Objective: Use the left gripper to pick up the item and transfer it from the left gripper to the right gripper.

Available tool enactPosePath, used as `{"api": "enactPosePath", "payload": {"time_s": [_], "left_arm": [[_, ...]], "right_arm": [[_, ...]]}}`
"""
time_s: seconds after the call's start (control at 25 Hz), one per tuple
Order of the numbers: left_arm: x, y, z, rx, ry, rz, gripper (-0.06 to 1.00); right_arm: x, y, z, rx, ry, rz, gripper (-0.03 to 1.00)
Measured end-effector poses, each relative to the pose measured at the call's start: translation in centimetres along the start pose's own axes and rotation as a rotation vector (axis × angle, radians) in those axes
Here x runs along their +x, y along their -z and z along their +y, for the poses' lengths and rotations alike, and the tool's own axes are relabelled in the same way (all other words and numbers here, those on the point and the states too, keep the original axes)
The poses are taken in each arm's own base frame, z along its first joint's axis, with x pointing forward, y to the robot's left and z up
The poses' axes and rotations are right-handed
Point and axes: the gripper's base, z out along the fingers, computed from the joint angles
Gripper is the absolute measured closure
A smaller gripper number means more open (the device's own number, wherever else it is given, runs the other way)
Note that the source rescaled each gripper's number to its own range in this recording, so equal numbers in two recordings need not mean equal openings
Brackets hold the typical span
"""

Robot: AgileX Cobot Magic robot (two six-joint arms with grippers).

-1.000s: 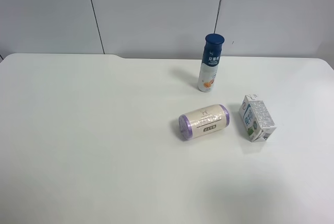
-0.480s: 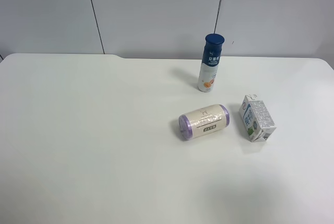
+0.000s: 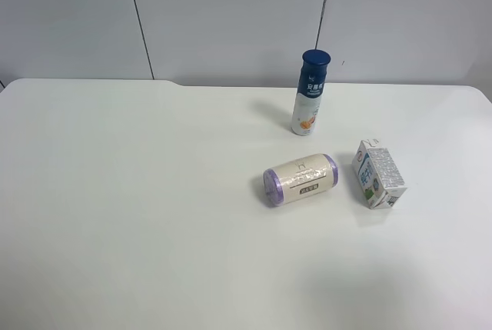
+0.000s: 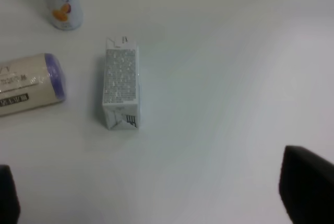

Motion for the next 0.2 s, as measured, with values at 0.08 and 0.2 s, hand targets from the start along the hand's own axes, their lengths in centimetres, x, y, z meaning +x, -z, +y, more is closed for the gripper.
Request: {"api": "enactPosePath", "payload": {"time_s": [0.08,0.2], "left_arm": [[0.00,0.00,0.00,0.000,0.000,0.000,-0.05],[0.00,0.00,0.00,0.000,0.000,0.000,-0.05]], "right_arm": [[0.00,0.00,0.00,0.000,0.000,0.000,-0.03],[0.00,0.00,0.00,0.000,0.000,0.000,-0.03]]}}
